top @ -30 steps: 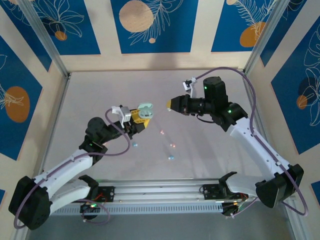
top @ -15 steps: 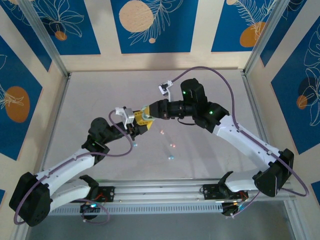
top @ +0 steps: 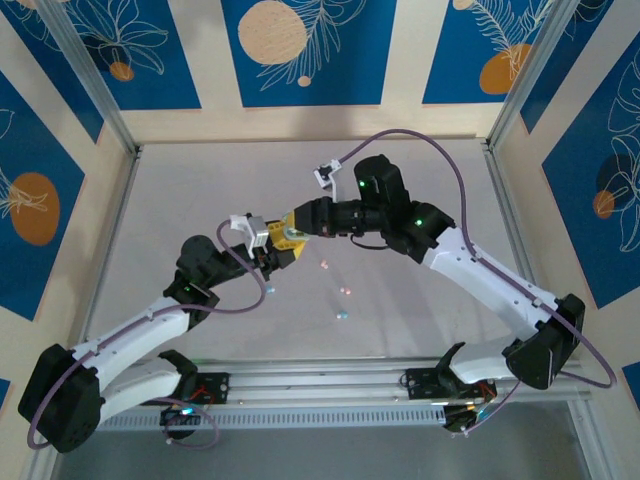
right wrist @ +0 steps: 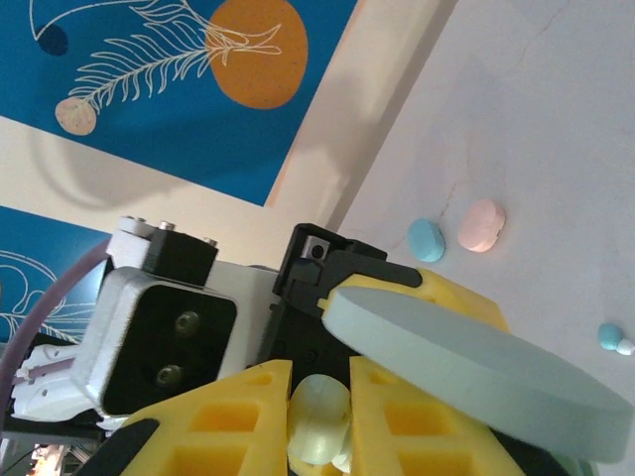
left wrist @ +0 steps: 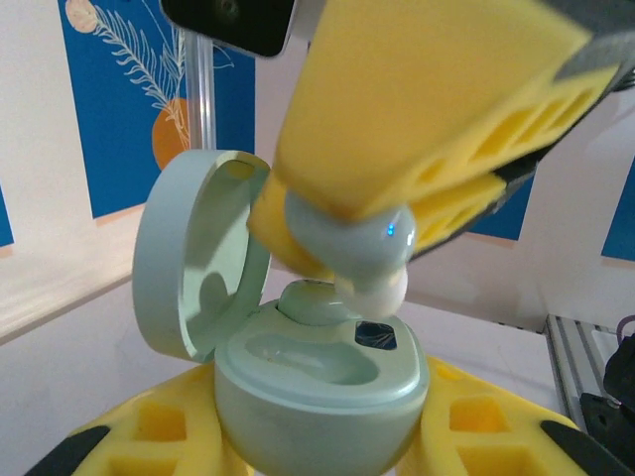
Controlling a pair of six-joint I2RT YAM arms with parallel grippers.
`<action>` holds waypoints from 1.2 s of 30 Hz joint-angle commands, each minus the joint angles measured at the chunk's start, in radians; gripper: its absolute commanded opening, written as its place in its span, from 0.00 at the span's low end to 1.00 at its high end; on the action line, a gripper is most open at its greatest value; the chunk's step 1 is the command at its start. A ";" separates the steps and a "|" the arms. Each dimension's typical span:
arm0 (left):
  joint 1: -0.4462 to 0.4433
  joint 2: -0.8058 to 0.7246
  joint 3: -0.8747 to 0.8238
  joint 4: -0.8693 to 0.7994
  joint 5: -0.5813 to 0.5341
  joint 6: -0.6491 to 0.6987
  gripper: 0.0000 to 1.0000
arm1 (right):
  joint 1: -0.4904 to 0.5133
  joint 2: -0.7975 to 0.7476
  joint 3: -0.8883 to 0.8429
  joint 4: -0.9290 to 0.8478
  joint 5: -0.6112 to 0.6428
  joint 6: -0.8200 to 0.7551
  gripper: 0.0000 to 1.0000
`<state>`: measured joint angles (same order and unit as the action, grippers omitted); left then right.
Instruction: Insert wireless bluetooth earbuds into charging case
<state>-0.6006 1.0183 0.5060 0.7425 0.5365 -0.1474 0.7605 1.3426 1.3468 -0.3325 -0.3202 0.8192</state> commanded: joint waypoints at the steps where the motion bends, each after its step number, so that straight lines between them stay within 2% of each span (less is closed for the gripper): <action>1: -0.013 -0.004 0.014 0.052 -0.004 0.009 0.31 | 0.009 0.016 0.037 -0.029 0.011 -0.020 0.20; 10: -0.013 -0.009 0.016 0.046 -0.001 0.008 0.31 | 0.016 0.031 0.049 -0.029 0.011 -0.017 0.20; 18: -0.013 -0.006 0.024 0.048 -0.003 0.006 0.31 | 0.045 0.056 0.117 -0.171 0.130 -0.096 0.20; 36: -0.013 -0.003 0.029 0.052 -0.002 0.006 0.30 | 0.060 0.065 0.151 -0.224 0.191 -0.125 0.24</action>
<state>-0.6006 1.0187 0.5064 0.7395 0.5285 -0.1474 0.8146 1.3945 1.4731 -0.5148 -0.1688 0.7200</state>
